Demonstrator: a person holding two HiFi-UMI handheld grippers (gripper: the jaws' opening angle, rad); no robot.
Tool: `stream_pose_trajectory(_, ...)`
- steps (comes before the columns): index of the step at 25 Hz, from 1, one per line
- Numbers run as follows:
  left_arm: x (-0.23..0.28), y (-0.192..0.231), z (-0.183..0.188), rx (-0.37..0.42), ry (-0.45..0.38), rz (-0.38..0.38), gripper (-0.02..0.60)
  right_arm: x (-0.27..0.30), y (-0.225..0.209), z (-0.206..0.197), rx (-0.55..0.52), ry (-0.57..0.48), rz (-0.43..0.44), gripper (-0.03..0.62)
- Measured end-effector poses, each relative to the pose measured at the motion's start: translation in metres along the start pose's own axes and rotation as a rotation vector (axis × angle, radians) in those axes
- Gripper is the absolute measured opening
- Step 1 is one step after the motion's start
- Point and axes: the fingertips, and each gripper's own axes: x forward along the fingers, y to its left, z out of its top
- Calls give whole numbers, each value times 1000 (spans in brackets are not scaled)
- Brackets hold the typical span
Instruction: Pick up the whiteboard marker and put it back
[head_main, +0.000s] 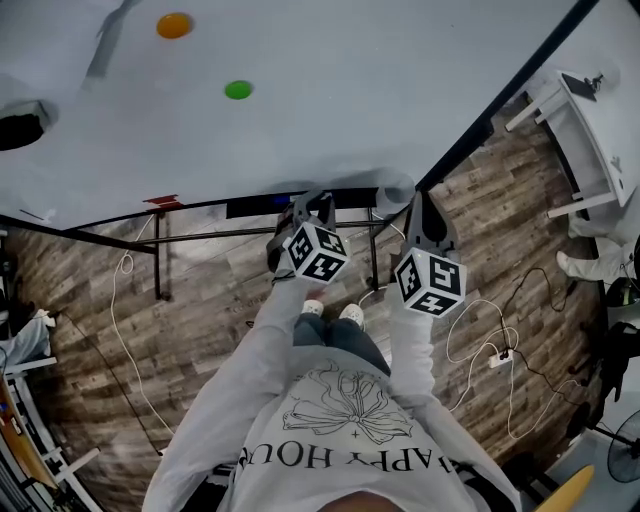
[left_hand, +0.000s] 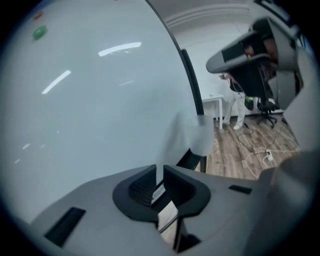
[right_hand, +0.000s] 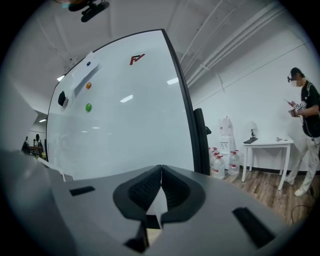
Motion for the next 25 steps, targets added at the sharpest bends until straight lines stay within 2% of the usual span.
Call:
stream_pose_trajectory(6, -45, 32, 35, -283, -191, -3, 15, 0, 19, 16, -8, -36, 39, 3)
stream_pose_trajectory(9, -70, 51, 49, -378, -287, 16, 12, -1, 29, 22, -21, -51, 56, 3)
stream_pose_trajectory(17, -129, 90, 72, -483, -442, 114, 11, -4, 49, 36, -44, -77, 96, 3)
stream_pose_trajectory(25, -154, 110, 65, -504, -452, 191, 11, -8, 57, 47, -57, -99, 106, 2)
